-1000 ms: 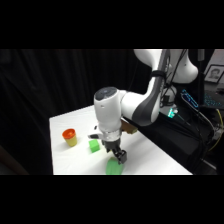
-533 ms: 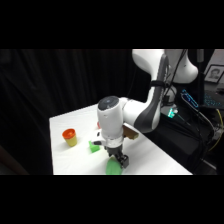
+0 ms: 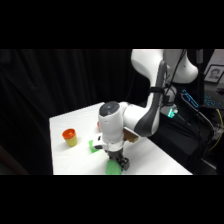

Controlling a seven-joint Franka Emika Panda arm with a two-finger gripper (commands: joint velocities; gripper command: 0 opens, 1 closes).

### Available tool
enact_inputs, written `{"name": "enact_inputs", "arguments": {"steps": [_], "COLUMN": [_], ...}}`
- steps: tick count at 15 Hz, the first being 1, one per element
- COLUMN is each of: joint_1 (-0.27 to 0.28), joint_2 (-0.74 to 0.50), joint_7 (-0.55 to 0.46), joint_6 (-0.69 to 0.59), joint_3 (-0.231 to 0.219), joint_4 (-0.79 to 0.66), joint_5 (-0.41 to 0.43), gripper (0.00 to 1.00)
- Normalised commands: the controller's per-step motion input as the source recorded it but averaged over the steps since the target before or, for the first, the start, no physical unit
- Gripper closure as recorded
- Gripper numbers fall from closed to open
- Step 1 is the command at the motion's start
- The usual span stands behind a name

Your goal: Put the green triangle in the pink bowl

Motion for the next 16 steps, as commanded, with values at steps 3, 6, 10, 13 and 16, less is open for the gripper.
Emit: {"name": "enact_inputs", "arguments": {"steps": [3,6,10,13,16], "joint_1": [0.004,-0.028,-0.055,-0.056,-0.036], "joint_2": [0.16,0.17,0.18,0.12,-0.08], "joint_7": [-0.1,-0.11,-0.13,-0.11,-0.07], "joint_6": [0.07,0.05,0.04,-0.02,-0.07], "joint_3": [-0.006,0.009,0.027,0.026,0.019], "joint_4": [0.2,0.2,0.21,0.18,0.06], "joint_5": [-0.071,-0.045,-0.015,-0.003,-0.009], "gripper": [0.43,0.65,0.93,0.93,0.93]}}
